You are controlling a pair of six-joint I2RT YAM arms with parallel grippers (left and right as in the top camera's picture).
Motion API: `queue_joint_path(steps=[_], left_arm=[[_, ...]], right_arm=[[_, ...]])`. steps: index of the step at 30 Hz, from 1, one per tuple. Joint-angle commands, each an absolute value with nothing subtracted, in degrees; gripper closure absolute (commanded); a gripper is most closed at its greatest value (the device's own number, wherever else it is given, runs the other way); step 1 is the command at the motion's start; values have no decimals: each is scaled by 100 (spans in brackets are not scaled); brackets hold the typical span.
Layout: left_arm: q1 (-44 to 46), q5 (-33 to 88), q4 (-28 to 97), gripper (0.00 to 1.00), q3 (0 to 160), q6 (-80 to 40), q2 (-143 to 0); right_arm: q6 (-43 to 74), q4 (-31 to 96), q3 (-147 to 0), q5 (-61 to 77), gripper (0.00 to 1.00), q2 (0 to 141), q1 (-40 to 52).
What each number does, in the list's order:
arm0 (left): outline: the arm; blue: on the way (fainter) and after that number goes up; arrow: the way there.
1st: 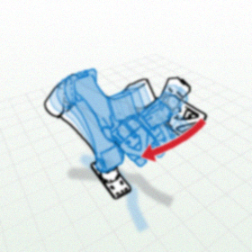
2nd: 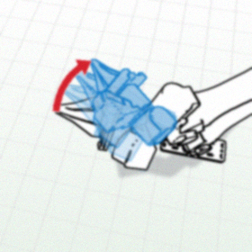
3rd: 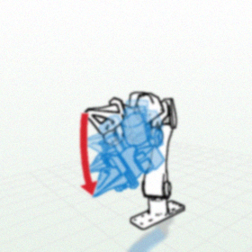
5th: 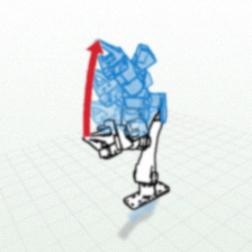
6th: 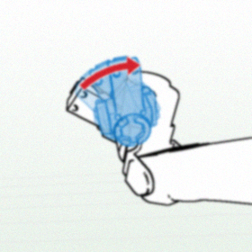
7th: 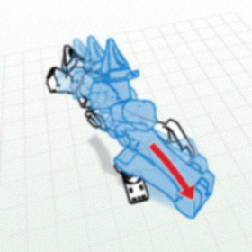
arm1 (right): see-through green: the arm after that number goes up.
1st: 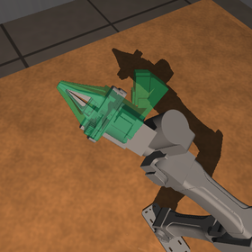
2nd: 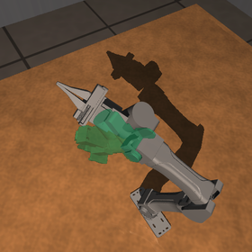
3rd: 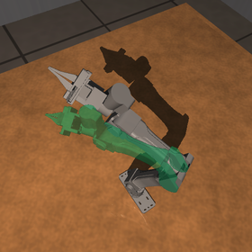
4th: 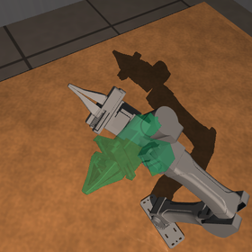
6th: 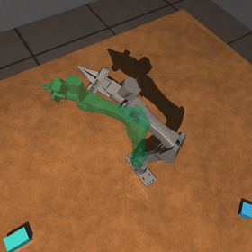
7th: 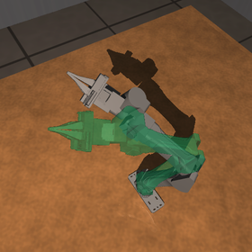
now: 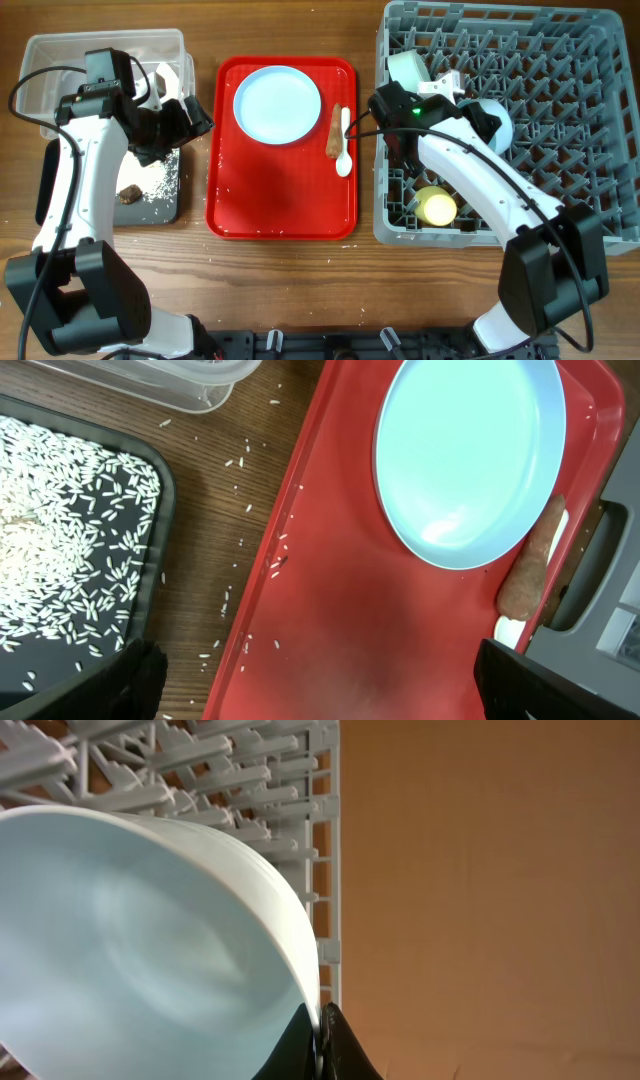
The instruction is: Sort waste into correct bins and load items into the dishwasher rack
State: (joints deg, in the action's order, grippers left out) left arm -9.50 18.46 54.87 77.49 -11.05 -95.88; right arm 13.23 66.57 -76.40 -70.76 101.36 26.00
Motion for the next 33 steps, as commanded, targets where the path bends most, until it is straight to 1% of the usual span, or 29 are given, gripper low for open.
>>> queue_joint_path(steps=[1,8,12,14,15,16,17,18,26,30,33], left_arm=[[-976,1833,5487,0,7802,-1116,-9450],[-976,1833,5487,0,7802,-1116,-9450],[-976,1833,5487,0,7802,-1116,-9450],[-976,1833,5487,0,7802,-1116,-9450],[-976,1833,5487,0,7802,-1116,-9450],[-976,1833,5487,0,7802,-1116,-9450],[-976,1833,5487,0,7802,-1116,-9450],[-976,1833,5487,0,7802,-1116,-9450],[-976,1833,5487,0,7802,-1116,-9450],[-976,1833,5487,0,7802,-1116,-9450],[-976,1833,5487,0,7802,-1116,-9450]], right_arm=[[816,6495,-7605,-6910,96,10180,2687],[760,6471,-7603,-5916,96,10180,3103],[766,6477,-7603,-5586,95,10180,3361],[755,6475,-7605,-5457,81,10180,3483],[751,6473,-7605,-5393,71,10180,3548],[753,6469,-7605,-5347,57,10180,3605],[751,6455,-7605,-5247,9,10180,3693],[749,6453,-7605,-5175,0,10180,3730],[751,6320,-7710,-4871,0,10178,3780],[742,6302,-8392,-4759,0,10075,3765],[744,5955,-9113,-3892,0,10016,3765]])
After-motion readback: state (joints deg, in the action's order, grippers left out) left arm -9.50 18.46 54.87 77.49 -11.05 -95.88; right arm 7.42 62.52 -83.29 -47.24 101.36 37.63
